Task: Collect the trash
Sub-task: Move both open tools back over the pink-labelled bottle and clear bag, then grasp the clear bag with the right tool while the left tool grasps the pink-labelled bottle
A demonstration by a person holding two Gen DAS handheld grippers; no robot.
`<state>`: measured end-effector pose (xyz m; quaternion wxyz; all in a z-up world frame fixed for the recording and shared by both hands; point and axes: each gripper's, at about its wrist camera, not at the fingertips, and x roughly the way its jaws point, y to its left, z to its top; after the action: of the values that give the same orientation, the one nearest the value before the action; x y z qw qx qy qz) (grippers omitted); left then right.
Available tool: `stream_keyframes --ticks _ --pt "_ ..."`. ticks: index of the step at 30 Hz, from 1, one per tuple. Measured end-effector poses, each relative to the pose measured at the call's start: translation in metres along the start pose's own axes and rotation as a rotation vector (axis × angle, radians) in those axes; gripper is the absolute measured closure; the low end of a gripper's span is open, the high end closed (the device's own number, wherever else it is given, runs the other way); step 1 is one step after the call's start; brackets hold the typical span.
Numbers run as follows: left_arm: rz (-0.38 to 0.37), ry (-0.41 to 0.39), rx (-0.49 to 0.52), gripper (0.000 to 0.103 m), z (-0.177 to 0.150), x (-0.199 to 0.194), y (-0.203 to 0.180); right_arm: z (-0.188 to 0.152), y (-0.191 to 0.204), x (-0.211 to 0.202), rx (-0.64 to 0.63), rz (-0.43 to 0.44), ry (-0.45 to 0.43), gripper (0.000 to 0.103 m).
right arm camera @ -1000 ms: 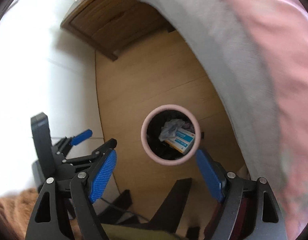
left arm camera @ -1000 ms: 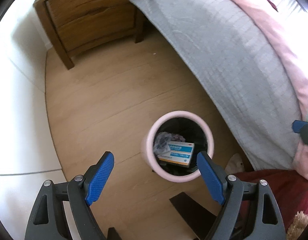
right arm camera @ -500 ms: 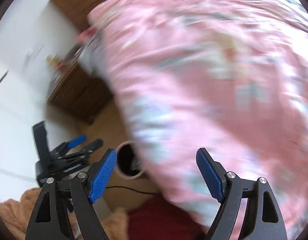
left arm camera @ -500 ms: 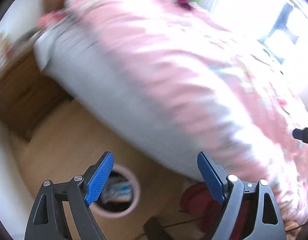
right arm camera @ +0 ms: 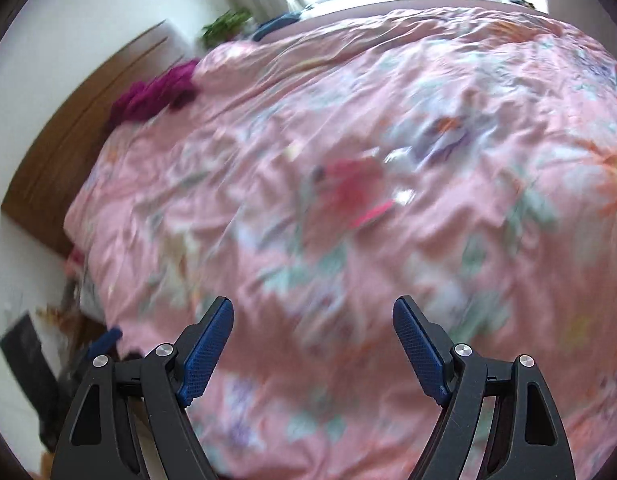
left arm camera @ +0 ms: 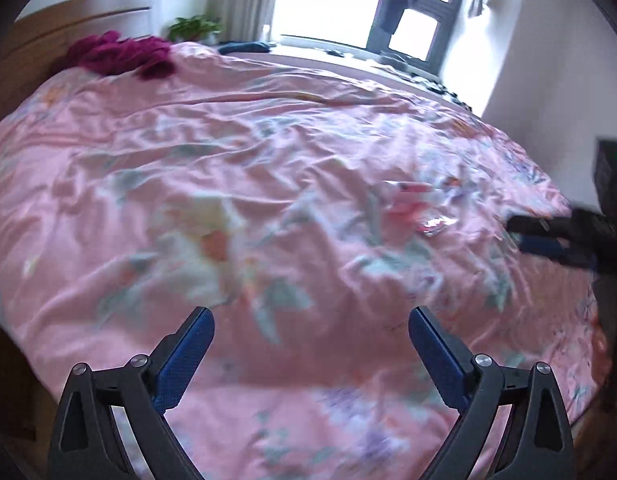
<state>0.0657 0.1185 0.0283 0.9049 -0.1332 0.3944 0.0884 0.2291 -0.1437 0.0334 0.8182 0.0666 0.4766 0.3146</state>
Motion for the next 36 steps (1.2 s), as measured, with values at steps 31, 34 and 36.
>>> stream_keyframes --ticks 31,34,36 --pt "0.026 0.161 0.089 0.005 -0.007 0.085 -0.011 0.041 -0.060 0.121 0.096 -0.020 0.008 0.087" --pt "-0.002 0.150 0.094 0.005 0.008 0.088 -0.020 0.036 -0.061 0.107 0.085 -0.006 -0.005 0.091" --pt "-0.026 0.137 0.102 0.005 0.023 0.094 -0.029 0.032 -0.062 0.097 0.087 0.008 -0.014 0.094"
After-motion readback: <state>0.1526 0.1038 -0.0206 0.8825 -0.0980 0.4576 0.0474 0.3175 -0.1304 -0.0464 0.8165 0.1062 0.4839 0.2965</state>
